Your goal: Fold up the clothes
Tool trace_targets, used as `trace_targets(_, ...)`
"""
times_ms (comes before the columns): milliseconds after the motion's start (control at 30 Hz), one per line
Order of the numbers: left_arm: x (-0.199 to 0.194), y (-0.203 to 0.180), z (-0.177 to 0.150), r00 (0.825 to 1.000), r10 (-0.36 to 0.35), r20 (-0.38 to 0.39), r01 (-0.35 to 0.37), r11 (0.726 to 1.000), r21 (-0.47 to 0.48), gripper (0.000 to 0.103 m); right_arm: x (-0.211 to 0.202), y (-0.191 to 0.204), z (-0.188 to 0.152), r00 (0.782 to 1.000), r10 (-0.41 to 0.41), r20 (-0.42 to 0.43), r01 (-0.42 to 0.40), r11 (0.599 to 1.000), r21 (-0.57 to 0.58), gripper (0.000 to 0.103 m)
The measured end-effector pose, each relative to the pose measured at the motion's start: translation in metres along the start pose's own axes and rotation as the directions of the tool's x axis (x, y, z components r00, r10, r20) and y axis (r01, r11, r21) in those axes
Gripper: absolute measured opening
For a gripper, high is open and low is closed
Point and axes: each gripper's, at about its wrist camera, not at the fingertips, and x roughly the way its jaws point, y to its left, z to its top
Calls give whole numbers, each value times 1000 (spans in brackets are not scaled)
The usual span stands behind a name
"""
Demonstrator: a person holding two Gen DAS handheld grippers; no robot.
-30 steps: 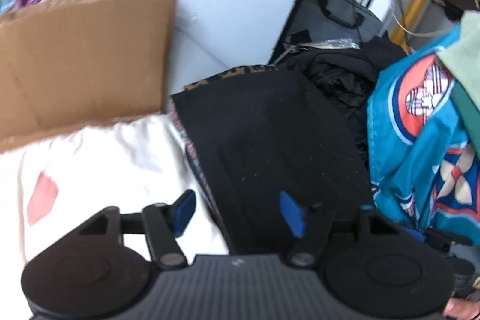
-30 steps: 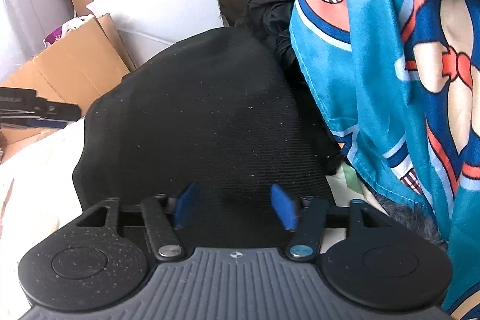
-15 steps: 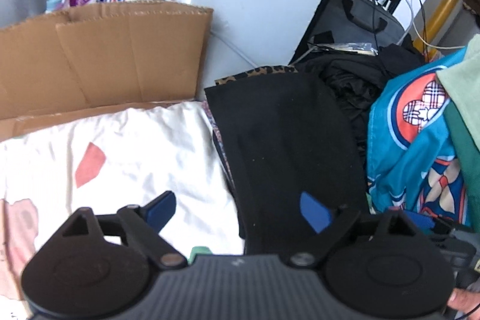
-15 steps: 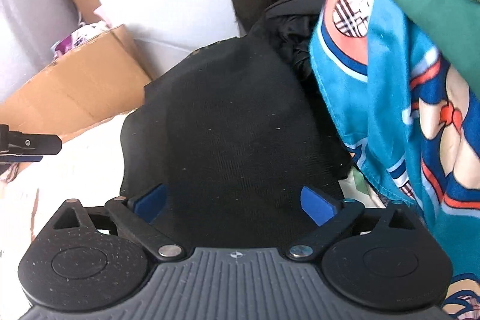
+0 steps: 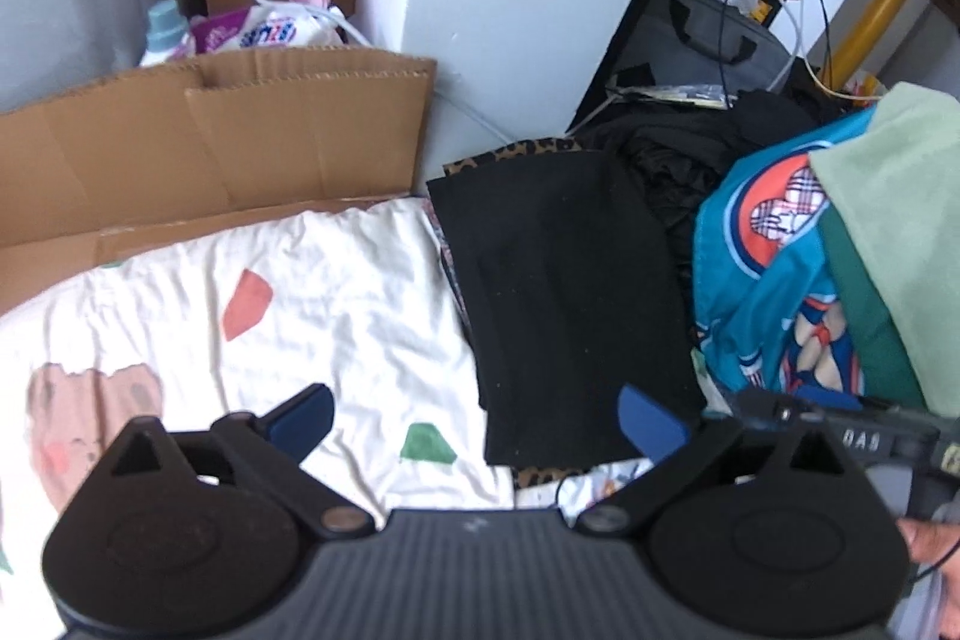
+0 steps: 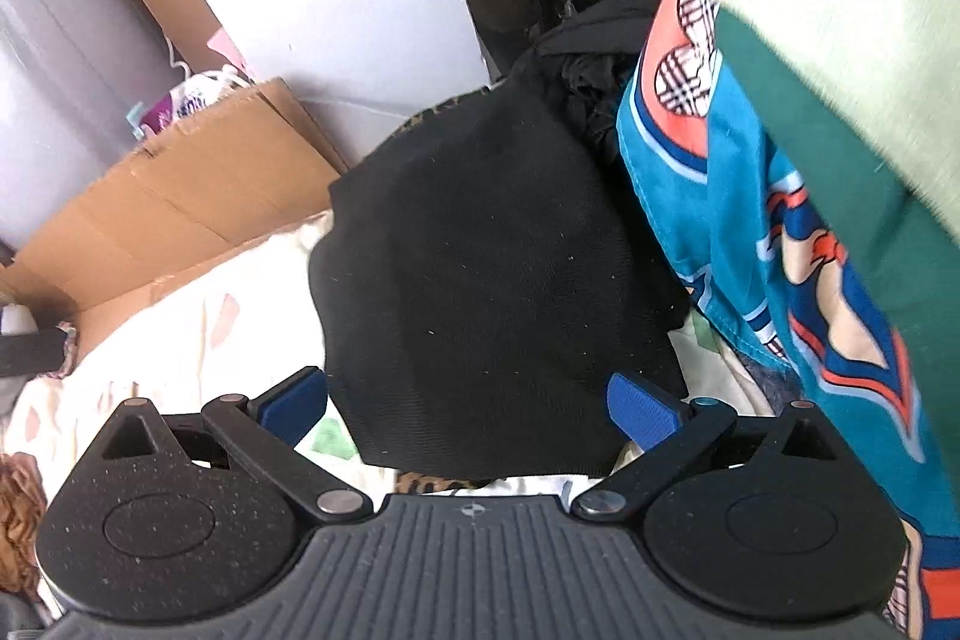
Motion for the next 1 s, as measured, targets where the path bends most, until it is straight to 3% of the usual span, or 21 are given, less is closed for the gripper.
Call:
trace_targets(500, -123, -22, -6, 999, 41, 15, -42, 999, 7, 103, -98, 36, 9, 999, 50, -22, -51, 997, -54, 103)
trace_targets(1000, -227, -7, -33, 992, 114, 53, -110, 992, -68, 103, -177, 83, 17, 992, 116, -47, -121, 982, -146, 103)
